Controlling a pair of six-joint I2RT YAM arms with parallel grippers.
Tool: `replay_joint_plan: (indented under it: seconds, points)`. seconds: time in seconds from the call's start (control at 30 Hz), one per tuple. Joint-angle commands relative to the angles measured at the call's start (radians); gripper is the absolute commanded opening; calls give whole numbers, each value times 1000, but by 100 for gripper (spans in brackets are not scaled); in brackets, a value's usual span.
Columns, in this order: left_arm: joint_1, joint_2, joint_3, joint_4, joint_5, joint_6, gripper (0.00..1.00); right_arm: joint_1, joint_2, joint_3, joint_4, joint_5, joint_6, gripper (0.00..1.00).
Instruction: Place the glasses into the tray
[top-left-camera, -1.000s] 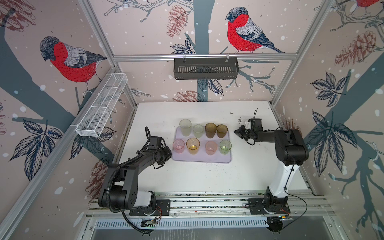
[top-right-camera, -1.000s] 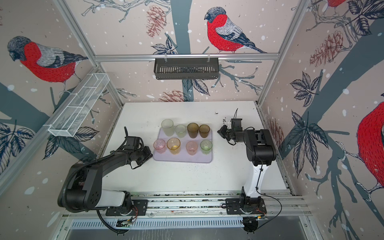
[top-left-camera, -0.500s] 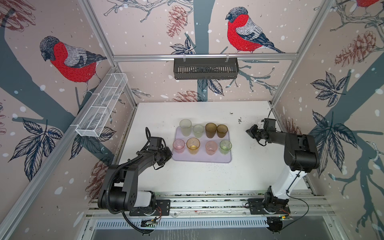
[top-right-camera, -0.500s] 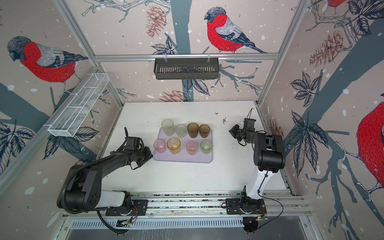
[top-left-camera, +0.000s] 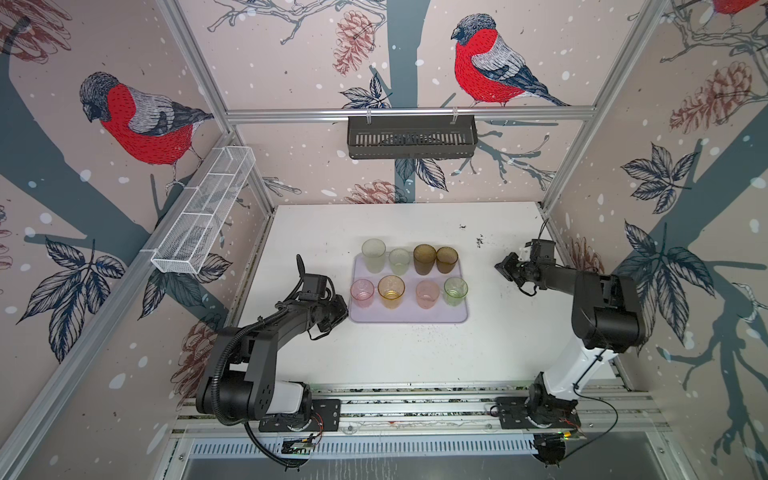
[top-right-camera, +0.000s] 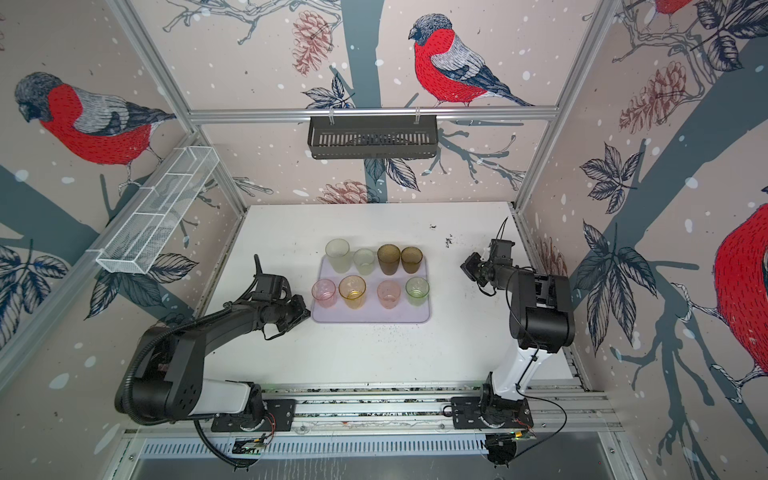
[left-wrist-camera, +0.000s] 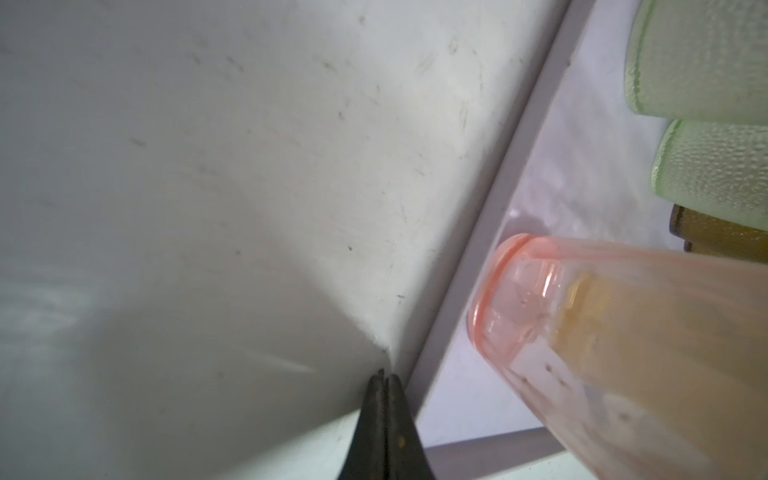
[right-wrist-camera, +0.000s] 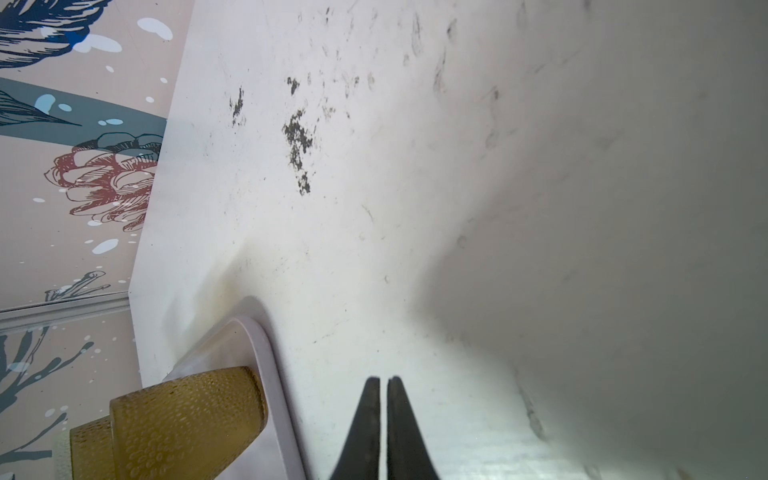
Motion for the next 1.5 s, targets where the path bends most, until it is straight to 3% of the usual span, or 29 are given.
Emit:
replay_joint_plan:
  seconds: [0.0,0.47,0.9,1.23,1.4,1.47]
  points:
    - [-2,2,13,-33,15,21,5,0,-15,1,-10,19,-17,10]
    - [61,-104,186,-278,-127,117,9,26,-234,-99,-114,151,-83,25]
    - [121,-182,305,-384,-155,192,34,184,-594,-186,-292,418,-105,51]
    - [123,-225,318,-458,-291,178,45,183,-714,-221,-293,381,-227,64]
    - [123,-231,332,-491,-293,168,51,183,-787,-259,-299,360,-244,66]
    - [123,-234,350,-502,-283,169,61,186,-827,-276,-306,360,-253,70]
